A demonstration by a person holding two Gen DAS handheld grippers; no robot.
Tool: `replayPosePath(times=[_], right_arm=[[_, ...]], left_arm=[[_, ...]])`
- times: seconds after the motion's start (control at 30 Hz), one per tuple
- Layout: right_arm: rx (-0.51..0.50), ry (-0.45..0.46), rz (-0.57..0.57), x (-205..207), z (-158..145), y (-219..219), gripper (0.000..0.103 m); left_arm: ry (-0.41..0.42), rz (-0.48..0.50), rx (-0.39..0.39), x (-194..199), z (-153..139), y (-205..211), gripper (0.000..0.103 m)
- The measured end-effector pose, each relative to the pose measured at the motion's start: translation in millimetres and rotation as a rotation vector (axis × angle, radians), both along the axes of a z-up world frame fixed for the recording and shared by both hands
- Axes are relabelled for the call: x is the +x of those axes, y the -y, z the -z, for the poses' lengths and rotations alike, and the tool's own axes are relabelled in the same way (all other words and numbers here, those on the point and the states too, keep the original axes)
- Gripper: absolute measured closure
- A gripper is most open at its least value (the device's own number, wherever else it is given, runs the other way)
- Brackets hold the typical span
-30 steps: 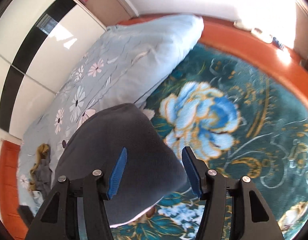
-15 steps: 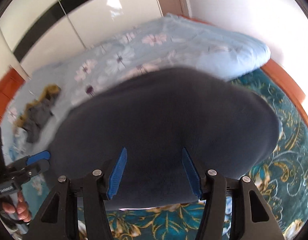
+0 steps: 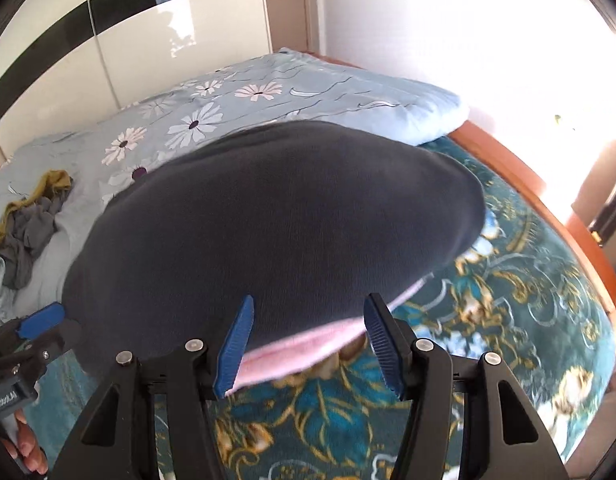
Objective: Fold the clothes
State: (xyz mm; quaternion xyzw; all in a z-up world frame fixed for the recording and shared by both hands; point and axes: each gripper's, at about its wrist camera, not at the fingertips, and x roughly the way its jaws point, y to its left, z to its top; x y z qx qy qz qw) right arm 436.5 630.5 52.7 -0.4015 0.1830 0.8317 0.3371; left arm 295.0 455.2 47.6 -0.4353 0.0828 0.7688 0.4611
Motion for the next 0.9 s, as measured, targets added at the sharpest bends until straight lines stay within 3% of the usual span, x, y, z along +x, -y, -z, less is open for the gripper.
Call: replayPosePath(times=[0.07, 0.13, 0.27, 0.3, 0.67, 0.77, 0.8, 0.83, 0.9], right_arm=[[0.012, 0.023, -0.023, 3, 6, 13, 0.043], [0.040, 0.063, -0.053, 3, 12, 26, 0.042], [0.086, 0.109, -0.100, 3, 23, 47, 0.038], [0.086, 0.108, -0.109, 3, 25, 51, 0.029], [0.061, 0.115, -0.127, 0, 42, 65, 0.029], [0.065, 0.114, -0.110, 1, 44, 66, 0.028], [0.066, 0.111, -0.105, 2, 45, 66, 0.025], [0.067, 0.107, -0.100, 2, 45, 66, 0.013], [0.068, 0.098, -0.092, 4, 45, 66, 0.003]], left_arm=[[-0.001, 0.009, -0.027, 12, 8, 4, 0.009], [-0.005, 0.022, -0.064, 23, 18, 9, 0.000], [0.007, 0.044, -0.134, 33, 40, 16, 0.000], [0.021, 0.039, -0.143, 32, 45, 19, 0.000], [0.071, -0.012, -0.133, 23, 58, 24, 0.000], [0.045, -0.040, -0.149, 19, 56, 23, 0.000], [0.039, -0.046, -0.153, 18, 55, 23, 0.000], [0.037, -0.050, -0.157, 16, 54, 23, 0.000], [0.040, -0.057, -0.159, 13, 53, 22, 0.000]])
